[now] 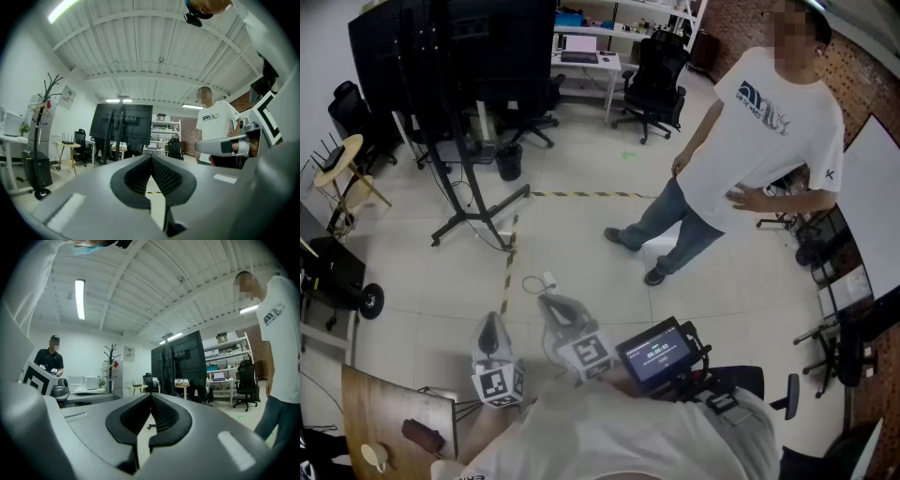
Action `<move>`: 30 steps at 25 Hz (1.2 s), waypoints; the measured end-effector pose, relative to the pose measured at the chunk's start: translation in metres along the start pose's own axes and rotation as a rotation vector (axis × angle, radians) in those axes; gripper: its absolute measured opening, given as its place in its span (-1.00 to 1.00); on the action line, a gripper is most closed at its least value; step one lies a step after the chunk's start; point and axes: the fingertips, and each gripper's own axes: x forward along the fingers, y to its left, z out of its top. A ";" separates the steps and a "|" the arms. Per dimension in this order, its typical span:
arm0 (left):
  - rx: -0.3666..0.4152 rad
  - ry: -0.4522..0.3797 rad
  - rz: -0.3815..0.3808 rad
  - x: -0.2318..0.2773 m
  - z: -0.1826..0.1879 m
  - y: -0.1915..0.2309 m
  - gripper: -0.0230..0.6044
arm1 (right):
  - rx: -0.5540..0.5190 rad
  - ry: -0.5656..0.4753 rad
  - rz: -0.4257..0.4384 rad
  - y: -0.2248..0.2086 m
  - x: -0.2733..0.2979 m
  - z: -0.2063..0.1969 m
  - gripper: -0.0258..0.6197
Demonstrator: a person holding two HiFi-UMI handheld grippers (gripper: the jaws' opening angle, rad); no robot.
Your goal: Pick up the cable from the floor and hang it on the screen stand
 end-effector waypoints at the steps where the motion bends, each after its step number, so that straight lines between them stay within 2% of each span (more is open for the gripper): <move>1: 0.007 -0.016 -0.010 0.008 0.002 -0.001 -0.92 | -0.004 -0.006 -0.009 -0.006 0.004 0.001 -0.88; 6: 0.018 -0.046 -0.033 0.049 0.016 0.000 -0.92 | -0.004 -0.036 -0.037 -0.033 0.031 0.017 -0.88; 11: 0.023 -0.044 0.033 0.085 0.017 0.019 -0.92 | 0.010 -0.037 0.010 -0.056 0.072 0.015 -0.88; 14: 0.016 -0.019 0.071 0.112 0.018 0.021 -0.92 | 0.006 -0.025 0.042 -0.081 0.097 0.009 -0.88; 18: 0.055 -0.052 0.139 0.155 0.021 0.033 -0.92 | 0.014 -0.030 0.088 -0.116 0.131 0.020 -0.88; 21: 0.061 -0.038 0.187 0.182 0.023 0.036 -0.92 | 0.021 -0.039 0.115 -0.143 0.154 0.024 -0.88; 25: 0.067 -0.044 0.228 0.209 0.029 0.046 -0.92 | 0.021 -0.038 0.135 -0.170 0.187 0.026 -0.88; 30: 0.078 -0.040 0.251 0.236 0.042 0.062 -0.92 | 0.030 -0.045 0.158 -0.180 0.224 0.031 -0.88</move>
